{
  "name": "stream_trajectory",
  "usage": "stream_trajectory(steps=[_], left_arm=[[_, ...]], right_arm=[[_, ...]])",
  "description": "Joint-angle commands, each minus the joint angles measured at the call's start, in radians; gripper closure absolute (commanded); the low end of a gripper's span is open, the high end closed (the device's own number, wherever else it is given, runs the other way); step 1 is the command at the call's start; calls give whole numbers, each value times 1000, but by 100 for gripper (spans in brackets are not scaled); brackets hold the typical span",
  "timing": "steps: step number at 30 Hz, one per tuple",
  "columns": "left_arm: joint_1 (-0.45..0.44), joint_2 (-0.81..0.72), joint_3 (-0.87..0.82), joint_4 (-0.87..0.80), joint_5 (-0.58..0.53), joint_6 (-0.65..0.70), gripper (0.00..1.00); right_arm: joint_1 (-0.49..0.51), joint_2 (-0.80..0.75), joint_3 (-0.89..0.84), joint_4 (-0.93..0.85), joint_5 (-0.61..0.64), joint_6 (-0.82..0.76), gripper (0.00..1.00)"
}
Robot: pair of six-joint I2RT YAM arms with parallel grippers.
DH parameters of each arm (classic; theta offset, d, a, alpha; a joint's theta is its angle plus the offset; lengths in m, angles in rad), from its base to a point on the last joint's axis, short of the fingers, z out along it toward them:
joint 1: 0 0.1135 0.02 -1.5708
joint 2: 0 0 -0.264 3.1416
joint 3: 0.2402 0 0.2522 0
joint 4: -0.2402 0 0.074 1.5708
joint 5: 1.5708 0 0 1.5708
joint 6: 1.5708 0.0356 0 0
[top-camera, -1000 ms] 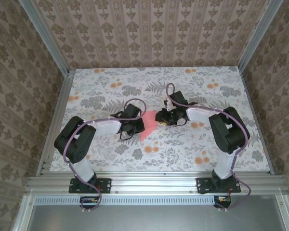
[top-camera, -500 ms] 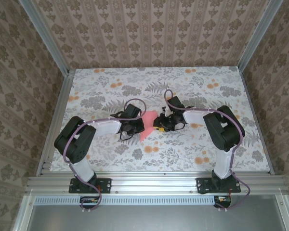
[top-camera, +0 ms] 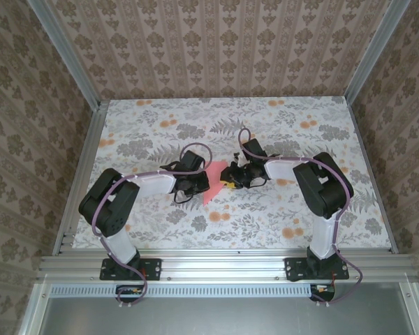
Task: Fold a paper plane with a square sheet of paper (pick it up from the middle)
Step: Fourth fold the wing at the center of the table.
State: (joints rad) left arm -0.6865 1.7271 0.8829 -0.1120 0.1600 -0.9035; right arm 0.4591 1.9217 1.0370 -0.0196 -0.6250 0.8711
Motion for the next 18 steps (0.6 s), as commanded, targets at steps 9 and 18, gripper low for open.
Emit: stream_trajectory(steps=[9, 18], left_arm=[[1, 27, 23, -13, -4, 19, 92], [1, 11, 35, 7, 13, 27, 88]], right_arm=[[11, 46, -12, 56, -50, 62, 77], [26, 57, 4, -1, -42, 54, 89]])
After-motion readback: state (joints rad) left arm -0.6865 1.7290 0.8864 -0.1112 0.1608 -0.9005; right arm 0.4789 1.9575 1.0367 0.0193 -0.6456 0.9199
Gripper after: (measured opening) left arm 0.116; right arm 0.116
